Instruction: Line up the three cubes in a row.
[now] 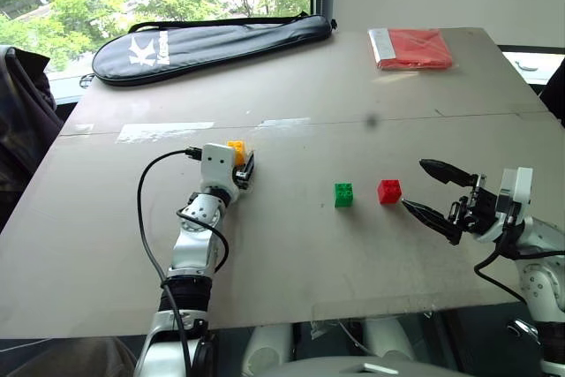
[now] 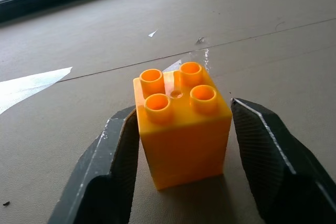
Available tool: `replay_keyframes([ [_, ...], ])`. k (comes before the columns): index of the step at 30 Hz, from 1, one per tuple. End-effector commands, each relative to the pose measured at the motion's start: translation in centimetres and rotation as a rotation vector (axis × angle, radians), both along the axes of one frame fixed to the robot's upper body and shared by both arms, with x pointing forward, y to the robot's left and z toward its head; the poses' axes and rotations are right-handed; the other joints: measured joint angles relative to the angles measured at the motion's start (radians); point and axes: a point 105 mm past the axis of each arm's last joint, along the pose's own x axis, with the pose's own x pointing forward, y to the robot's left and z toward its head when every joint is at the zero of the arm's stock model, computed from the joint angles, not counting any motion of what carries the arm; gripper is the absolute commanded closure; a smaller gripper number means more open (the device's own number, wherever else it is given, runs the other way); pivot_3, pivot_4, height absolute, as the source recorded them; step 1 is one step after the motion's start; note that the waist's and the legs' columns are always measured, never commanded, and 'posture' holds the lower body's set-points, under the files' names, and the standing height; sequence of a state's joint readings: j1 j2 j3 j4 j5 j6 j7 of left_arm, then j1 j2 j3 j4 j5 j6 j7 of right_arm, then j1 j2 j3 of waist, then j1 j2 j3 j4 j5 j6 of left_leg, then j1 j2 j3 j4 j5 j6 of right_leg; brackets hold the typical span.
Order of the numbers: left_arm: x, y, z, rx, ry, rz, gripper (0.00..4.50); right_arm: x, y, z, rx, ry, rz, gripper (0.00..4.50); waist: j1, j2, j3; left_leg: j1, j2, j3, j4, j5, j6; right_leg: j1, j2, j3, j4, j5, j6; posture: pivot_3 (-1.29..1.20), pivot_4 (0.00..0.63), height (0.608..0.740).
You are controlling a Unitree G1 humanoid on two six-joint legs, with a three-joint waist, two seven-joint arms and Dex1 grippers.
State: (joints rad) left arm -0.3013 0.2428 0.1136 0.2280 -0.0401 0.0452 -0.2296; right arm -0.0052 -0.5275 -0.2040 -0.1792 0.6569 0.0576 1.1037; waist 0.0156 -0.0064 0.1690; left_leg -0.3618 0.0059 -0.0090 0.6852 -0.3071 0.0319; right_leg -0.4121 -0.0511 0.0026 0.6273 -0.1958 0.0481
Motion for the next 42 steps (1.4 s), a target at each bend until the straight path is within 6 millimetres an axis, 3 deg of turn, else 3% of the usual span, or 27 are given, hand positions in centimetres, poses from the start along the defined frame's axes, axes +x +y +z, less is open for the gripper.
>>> replay_keyframes([
  [1, -0.1, -0.4, -0.4, -0.007, 0.015, -0.015, 3.20, -0.3, 0.1, 0.9, -0.002, -0.052, 0.006, 0.00, 0.000, 0.000, 0.000, 0.000, 0.000, 0.000, 0.000, 0.000, 0.000, 0.000, 0.000, 0.000, 0.000, 0.000, 0.000, 0.00, 0.150, 0.740],
  [7, -1.0, -1.9, 0.5, -0.018, 0.000, -0.190, 3.19, -0.4, 0.1, 0.9, -0.002, -0.049, 0.004, 0.00, -0.001, 0.000, 0.000, 0.000, 0.000, 0.000, 0.000, 0.000, 0.000, 0.000, 0.000, 0.000, 0.000, 0.000, 0.000, 0.00, 0.150, 0.740],
  [14, -4.4, -7.2, 1.3, -0.011, 0.010, -0.781, 3.19, -0.8, -0.6, 0.4, -0.008, -0.018, 0.003, 0.00, -0.003, 0.000, 0.000, -0.001, 0.000, 0.001, 0.000, 0.000, 0.000, -0.001, 0.000, 0.000, -0.001, -0.001, -0.002, 0.00, 0.150, 0.740],
  [19, -5.8, -8.5, 0.3, 0.079, 0.085, -1.074, 3.19, -1.0, -0.9, -0.1, -0.040, -0.011, 0.007, 0.00, -0.003, 0.000, 0.000, -0.001, 0.000, 0.002, 0.000, 0.000, 0.000, -0.001, 0.001, 0.000, -0.001, -0.003, -0.004, 0.00, 0.150, 0.740],
  [25, -4.4, -7.9, -0.4, 0.156, 0.173, -1.222, 3.19, -1.4, -0.9, -0.2, -0.039, -0.009, 0.001, 0.00, -0.003, -0.001, 0.001, -0.002, 0.000, 0.005, 0.000, 0.000, 0.000, -0.001, 0.002, -0.001, -0.001, -0.003, -0.004, 0.00, 0.150, 0.740],
  [30, -4.5, -7.8, -0.6, 0.181, 0.240, -1.354, 3.19, -1.8, -1.0, -0.4, -0.040, -0.006, -0.014, 0.00, -0.003, -0.001, 0.001, -0.003, 0.000, 0.005, 0.000, 0.000, 0.000, -0.001, 0.002, -0.001, -0.002, -0.001, 0.000, 0.00, 0.150, 0.740],
  [42, -4.5, -8.1, -1.2, 0.181, 0.272, -1.406, 3.19, -2.3, -1.3, -1.0, -0.044, 0.002, -0.034, 0.00, -0.004, -0.001, 0.001, -0.003, 0.000, 0.003, 0.000, 0.000, 0.001, -0.001, 0.002, 0.000, -0.002, -0.001, 0.000, 0.00, 0.150, 0.740],
])
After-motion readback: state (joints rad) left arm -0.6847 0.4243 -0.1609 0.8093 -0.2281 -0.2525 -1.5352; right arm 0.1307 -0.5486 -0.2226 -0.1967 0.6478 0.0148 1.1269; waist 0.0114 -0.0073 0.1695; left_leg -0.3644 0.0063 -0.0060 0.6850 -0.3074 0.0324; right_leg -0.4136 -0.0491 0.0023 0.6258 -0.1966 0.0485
